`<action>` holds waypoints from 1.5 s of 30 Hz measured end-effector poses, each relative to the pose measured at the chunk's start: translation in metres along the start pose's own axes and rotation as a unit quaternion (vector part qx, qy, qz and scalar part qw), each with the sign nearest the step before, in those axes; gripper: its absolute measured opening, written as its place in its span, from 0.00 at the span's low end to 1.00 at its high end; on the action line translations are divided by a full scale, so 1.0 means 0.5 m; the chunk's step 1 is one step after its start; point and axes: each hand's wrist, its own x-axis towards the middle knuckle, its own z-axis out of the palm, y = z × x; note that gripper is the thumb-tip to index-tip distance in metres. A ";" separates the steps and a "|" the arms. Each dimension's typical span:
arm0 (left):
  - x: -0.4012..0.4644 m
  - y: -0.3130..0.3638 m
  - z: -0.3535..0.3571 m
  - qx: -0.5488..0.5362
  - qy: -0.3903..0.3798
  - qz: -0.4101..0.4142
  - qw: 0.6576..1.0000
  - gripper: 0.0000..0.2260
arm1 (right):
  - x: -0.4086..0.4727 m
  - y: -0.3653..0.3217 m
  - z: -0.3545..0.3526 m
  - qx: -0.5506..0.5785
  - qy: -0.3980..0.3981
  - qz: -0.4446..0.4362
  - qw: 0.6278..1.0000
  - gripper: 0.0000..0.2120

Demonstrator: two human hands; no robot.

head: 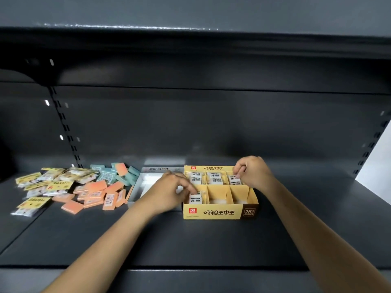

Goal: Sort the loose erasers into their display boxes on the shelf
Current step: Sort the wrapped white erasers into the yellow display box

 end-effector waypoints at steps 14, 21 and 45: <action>-0.050 -0.072 -0.100 -0.047 0.048 -0.001 0.998 0.22 | 0.014 -0.107 0.031 0.042 0.065 -0.002 0.997 0.17; -0.127 -0.183 -0.211 -0.051 0.092 -0.083 0.991 0.18 | 0.027 -0.268 0.120 0.088 0.016 -0.087 0.992 0.15; -0.362 -0.459 -0.422 -0.031 0.033 -0.180 0.983 0.11 | -0.011 -0.699 0.405 0.064 -0.126 -0.224 0.964 0.12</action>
